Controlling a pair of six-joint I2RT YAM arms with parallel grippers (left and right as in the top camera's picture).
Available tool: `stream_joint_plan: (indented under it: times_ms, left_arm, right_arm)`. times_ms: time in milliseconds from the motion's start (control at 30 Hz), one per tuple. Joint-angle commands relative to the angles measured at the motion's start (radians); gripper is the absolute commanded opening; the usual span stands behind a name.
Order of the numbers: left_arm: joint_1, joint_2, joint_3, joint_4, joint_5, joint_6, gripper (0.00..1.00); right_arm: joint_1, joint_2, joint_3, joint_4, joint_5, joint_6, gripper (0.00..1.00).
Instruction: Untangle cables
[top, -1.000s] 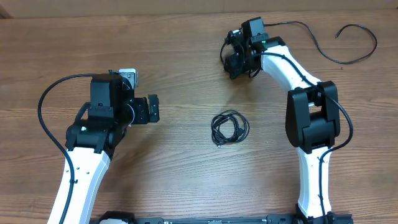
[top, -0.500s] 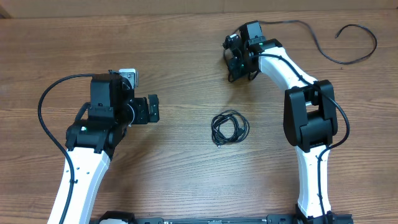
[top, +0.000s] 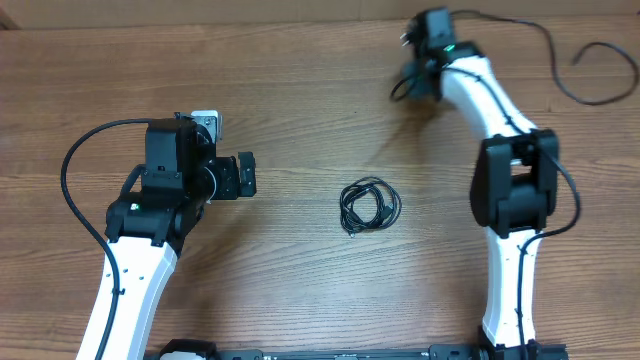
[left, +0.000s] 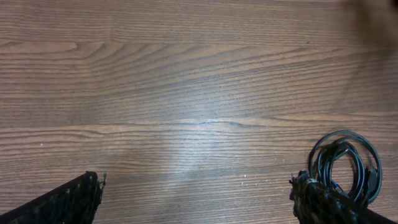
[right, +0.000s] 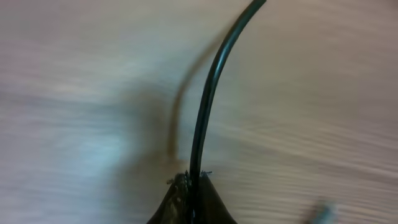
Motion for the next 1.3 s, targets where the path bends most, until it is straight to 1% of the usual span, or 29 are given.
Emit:
stream_joint_plan:
  times_ms: [0, 133, 367, 433, 500, 533, 567, 633, 667, 733, 833, 900, 967, 1067, 1200, 1267]
  left_arm:
    - [-0.006, 0.007, 0.018, 0.002, -0.011, -0.006, 1.00]
    - [-0.006, 0.007, 0.018, 0.003, -0.011, -0.006, 0.99]
    - [-0.006, 0.007, 0.018, -0.006, -0.011, -0.007, 1.00]
    - [-0.006, 0.007, 0.018, -0.005, -0.011, -0.007, 1.00]
    - [-0.006, 0.007, 0.018, -0.005, -0.011, -0.007, 1.00]
    - [-0.006, 0.007, 0.018, -0.005, -0.011, -0.007, 0.99]
    - [-0.006, 0.007, 0.018, -0.005, -0.011, -0.007, 1.00]
    - [-0.006, 0.007, 0.018, -0.005, -0.011, -0.007, 0.99]
    - [-0.006, 0.007, 0.018, -0.005, -0.011, -0.007, 1.00]
    - [-0.006, 0.007, 0.018, -0.005, -0.011, -0.007, 1.00]
    - [-0.006, 0.007, 0.018, -0.005, -0.011, -0.007, 1.00]
    - [-0.006, 0.007, 0.018, -0.005, -0.011, -0.007, 1.00]
    - [-0.006, 0.007, 0.018, -0.005, -0.011, -0.007, 0.99]
    - [-0.006, 0.007, 0.018, -0.005, -0.011, -0.007, 1.00]
    - [-0.006, 0.007, 0.018, -0.005, -0.010, -0.007, 1.00]
    - [-0.006, 0.007, 0.018, -0.006, -0.010, -0.007, 1.00]
  right_arm:
    - [-0.068, -0.010, 0.129, -0.020, 0.072, 0.021, 0.04]
    - [-0.127, -0.010, 0.195, -0.040, 0.073, 0.021, 0.04]
    - [-0.206, -0.010, 0.181, -0.048, 0.048, 0.033, 0.04]
    - [-0.229, -0.010, 0.178, -0.054, 0.046, 0.081, 0.07]
    - [-0.250, -0.010, 0.178, -0.063, 0.045, 0.140, 0.07]
    - [-0.258, -0.010, 0.178, -0.069, 0.045, 0.162, 0.09]
    - [-0.266, -0.010, 0.178, -0.077, 0.045, 0.182, 0.17]
    - [-0.277, -0.010, 0.178, -0.097, -0.006, 0.190, 0.42]
    - [-0.282, -0.010, 0.178, -0.108, -0.061, 0.190, 0.51]
    - [-0.287, -0.010, 0.178, -0.122, -0.179, 0.189, 0.59]
    - [-0.288, -0.010, 0.178, -0.132, -0.335, 0.189, 0.69]
    - [-0.281, -0.010, 0.177, -0.137, -0.369, 0.191, 0.72]
    - [-0.269, -0.005, 0.177, -0.142, -0.369, 0.225, 0.72]
    - [-0.253, 0.009, 0.177, -0.147, -0.366, 0.344, 0.72]
    - [-0.236, 0.048, 0.177, -0.146, -0.282, 0.523, 0.74]
    - [-0.233, 0.074, 0.177, -0.146, -0.267, 0.587, 0.74]
